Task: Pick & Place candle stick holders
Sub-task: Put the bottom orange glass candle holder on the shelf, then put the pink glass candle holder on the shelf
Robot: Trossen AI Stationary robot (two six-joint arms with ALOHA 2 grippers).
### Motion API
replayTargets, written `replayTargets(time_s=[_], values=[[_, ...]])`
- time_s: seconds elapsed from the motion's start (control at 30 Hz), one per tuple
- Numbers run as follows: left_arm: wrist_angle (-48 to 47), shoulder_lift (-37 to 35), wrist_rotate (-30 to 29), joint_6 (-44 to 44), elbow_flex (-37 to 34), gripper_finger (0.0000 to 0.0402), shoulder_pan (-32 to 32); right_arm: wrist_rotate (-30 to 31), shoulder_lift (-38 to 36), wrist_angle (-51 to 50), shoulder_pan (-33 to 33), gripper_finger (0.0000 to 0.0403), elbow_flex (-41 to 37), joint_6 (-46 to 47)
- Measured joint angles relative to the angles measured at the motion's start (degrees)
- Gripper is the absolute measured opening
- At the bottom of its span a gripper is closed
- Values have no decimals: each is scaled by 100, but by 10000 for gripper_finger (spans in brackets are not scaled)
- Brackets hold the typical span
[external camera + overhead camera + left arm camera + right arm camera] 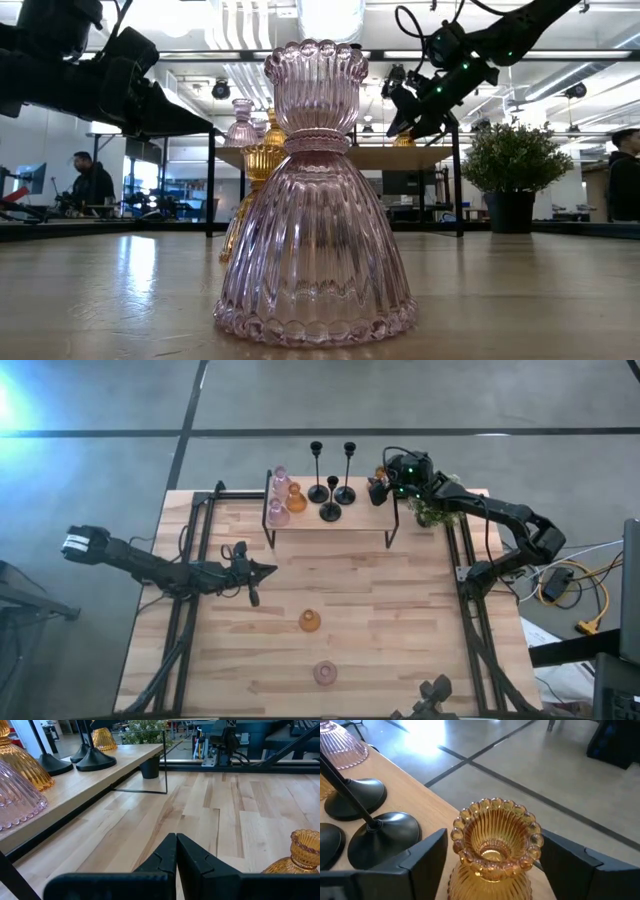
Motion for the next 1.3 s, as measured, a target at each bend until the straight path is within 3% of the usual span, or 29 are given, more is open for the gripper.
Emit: replayTargets(time_s=[0.37,0.8,0.9,1.1,1.3], values=[[0,0,0,0,0,14,0,4,-224,11,4,347,2,-37],[0,-1,0,1,0,14,0,-86,-1432,-126,4,352,6,-178],[0,0,2,2,0,14,0,-657,-1953,-267,4,349,7,-176],[-1,-1,0,0,0,14,-1,-2501,-2914,-293,267,330,11,-147],[0,0,0,0,-2,14,0,-3003,-3472,-330,1344,324,11,-179]])
